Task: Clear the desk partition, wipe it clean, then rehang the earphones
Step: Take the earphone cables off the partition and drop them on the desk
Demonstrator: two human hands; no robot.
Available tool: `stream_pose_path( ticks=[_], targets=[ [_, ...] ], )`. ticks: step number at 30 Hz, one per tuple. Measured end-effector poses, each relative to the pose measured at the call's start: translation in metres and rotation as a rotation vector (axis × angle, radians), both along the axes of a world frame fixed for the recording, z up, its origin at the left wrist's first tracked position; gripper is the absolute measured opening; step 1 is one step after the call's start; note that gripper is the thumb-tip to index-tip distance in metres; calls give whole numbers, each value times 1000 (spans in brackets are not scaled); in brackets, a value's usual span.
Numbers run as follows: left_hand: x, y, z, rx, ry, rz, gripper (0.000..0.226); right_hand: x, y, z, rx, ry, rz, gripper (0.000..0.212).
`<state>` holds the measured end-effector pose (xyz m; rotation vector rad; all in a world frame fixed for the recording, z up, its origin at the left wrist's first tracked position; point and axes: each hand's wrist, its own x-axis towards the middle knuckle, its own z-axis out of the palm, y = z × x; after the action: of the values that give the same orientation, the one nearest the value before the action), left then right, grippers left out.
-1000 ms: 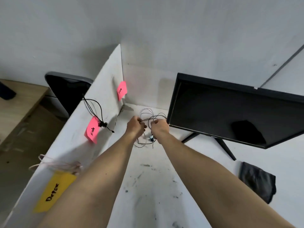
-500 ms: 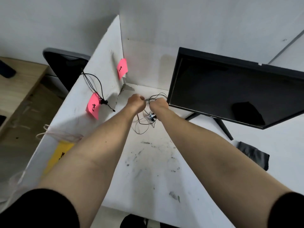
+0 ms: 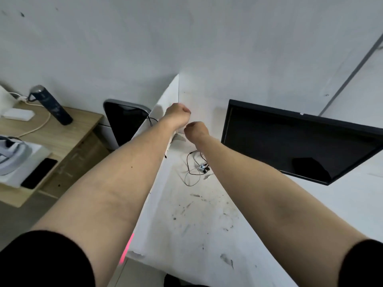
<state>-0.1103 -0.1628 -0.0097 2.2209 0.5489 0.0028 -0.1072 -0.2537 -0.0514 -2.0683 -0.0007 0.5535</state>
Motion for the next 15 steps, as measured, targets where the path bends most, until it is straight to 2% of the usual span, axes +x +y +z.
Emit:
stream_pose_path(
  ticks=[2, 4, 8, 12, 15],
  targets=[
    [-6, 8, 20, 2, -50, 5, 20, -8, 7, 12, 44, -5, 22, 24],
    [-10, 16, 38, -7, -106, 9, 19, -14, 15, 18, 90, 4, 67, 33],
    [-26, 42, 64, 19, -158, 26, 31, -23, 31, 29, 119, -25, 186, 47],
    [-44, 66, 68, 109, -133, 26, 41, -27, 37, 33, 135, -50, 251, 59],
    [-59, 85, 62, 182, -29, 6, 50, -30, 44, 31, 119, -70, 284, 70]
  ],
)
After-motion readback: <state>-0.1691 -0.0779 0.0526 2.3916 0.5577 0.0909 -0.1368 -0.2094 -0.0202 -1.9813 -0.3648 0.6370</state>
